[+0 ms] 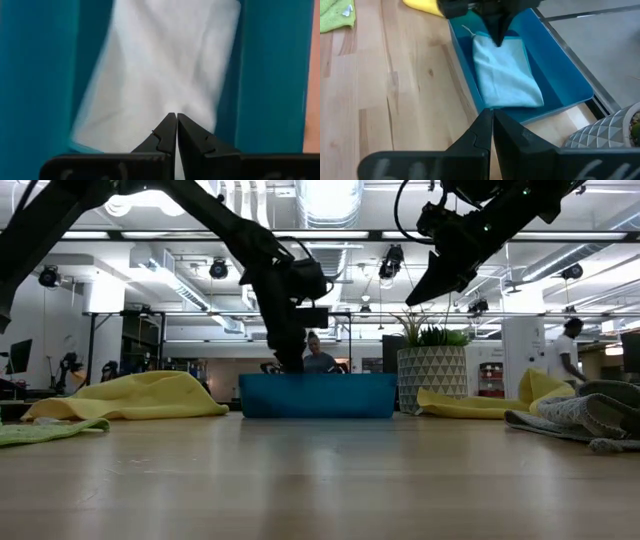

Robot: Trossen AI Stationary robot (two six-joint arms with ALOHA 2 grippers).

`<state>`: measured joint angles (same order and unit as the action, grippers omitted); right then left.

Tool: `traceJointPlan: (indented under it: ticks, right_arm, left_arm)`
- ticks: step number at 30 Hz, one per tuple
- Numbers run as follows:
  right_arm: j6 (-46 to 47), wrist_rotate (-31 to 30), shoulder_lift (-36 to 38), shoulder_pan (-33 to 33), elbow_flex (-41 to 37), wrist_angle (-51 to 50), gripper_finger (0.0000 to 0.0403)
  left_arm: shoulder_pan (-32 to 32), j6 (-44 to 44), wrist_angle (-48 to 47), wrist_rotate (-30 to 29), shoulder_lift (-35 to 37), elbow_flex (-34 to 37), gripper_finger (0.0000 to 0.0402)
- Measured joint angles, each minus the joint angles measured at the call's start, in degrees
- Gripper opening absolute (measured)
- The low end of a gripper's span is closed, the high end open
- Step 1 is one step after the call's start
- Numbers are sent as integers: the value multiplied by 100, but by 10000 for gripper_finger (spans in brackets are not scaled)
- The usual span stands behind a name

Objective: Fold microfiber towels
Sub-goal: Put the folded blue microfiber cloth into the blue bin

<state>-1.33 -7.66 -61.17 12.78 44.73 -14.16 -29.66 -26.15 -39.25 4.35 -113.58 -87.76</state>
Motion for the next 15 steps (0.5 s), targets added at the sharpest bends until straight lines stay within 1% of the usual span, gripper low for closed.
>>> traceJointPlan:
  ticks: [2, 4, 9, 15]
  right_arm:
    - [24, 0, 0, 0, 0, -3, 9]
    - [25, 0, 0, 0, 0, -2, 9]
    - [26, 0, -2, 0, 0, -1, 9]
    - [27, 2, -2, 0, 0, -1, 9]
  left_arm:
    - [-45, -104, 219, -236, -12, -34, 0]
    - [-116, -128, 452, -313, -27, -1, 0]
    - [-233, -125, 1020, -340, -31, 177, 0]
    - [-317, -120, 1227, -340, -34, 455, 0]
